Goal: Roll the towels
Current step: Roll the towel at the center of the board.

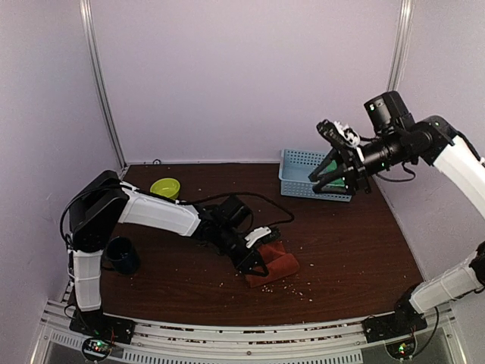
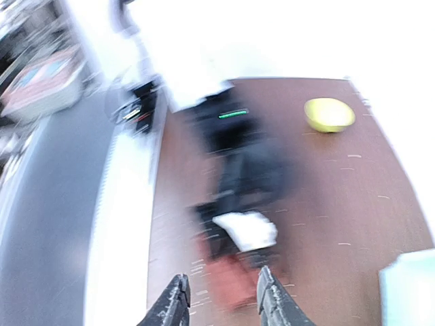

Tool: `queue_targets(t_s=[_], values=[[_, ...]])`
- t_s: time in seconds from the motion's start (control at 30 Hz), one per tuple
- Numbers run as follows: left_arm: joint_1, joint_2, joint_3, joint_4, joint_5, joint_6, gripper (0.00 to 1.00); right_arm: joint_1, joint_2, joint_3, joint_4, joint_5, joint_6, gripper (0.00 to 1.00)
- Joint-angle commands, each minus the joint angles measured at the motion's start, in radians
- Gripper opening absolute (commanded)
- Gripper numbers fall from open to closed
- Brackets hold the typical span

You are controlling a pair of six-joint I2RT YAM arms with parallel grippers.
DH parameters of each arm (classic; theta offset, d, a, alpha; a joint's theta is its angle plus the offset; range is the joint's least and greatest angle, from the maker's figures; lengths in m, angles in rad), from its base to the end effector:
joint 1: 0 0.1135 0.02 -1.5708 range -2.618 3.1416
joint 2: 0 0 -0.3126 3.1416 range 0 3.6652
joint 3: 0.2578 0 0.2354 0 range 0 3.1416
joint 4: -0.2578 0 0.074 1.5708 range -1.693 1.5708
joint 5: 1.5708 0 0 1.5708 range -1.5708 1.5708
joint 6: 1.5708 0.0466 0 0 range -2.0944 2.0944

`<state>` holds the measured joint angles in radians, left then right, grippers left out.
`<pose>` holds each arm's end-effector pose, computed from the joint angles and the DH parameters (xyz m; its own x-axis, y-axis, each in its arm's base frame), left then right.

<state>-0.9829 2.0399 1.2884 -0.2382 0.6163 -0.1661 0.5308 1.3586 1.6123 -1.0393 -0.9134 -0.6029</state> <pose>0.2161 -0.3728 0.1871 -0.5986 0.6548 -0.4615 0.7666 0.3009 -0.5673 0.1813 0.1492 0.4618 -0.0533 -0.4331 -0.8998 -0.9982 -0.0023 0.0603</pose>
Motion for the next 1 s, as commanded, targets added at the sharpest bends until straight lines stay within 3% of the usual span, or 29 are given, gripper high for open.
queue_targets(t_s=[0.0,0.13,0.37,0.7,0.97], values=[[0.042,0.092,-0.015,0.005,0.221,-0.077,0.19,0.159,-0.031,-0.251,-0.013,0.140,-0.120,0.35],[0.054,0.132,-0.001,-0.008,0.268,-0.078,0.19,0.318,-0.053,-0.403,0.106,0.327,-0.087,0.36],[0.063,0.176,0.026,-0.030,0.302,-0.077,0.20,0.481,0.036,-0.555,0.379,0.683,-0.065,0.47],[0.071,0.189,0.038,-0.051,0.291,-0.082,0.20,0.550,0.157,-0.664,0.566,0.796,-0.096,0.53],[0.075,0.192,0.047,-0.080,0.290,-0.040,0.22,0.557,0.245,-0.748,0.727,0.892,-0.103,0.52]])
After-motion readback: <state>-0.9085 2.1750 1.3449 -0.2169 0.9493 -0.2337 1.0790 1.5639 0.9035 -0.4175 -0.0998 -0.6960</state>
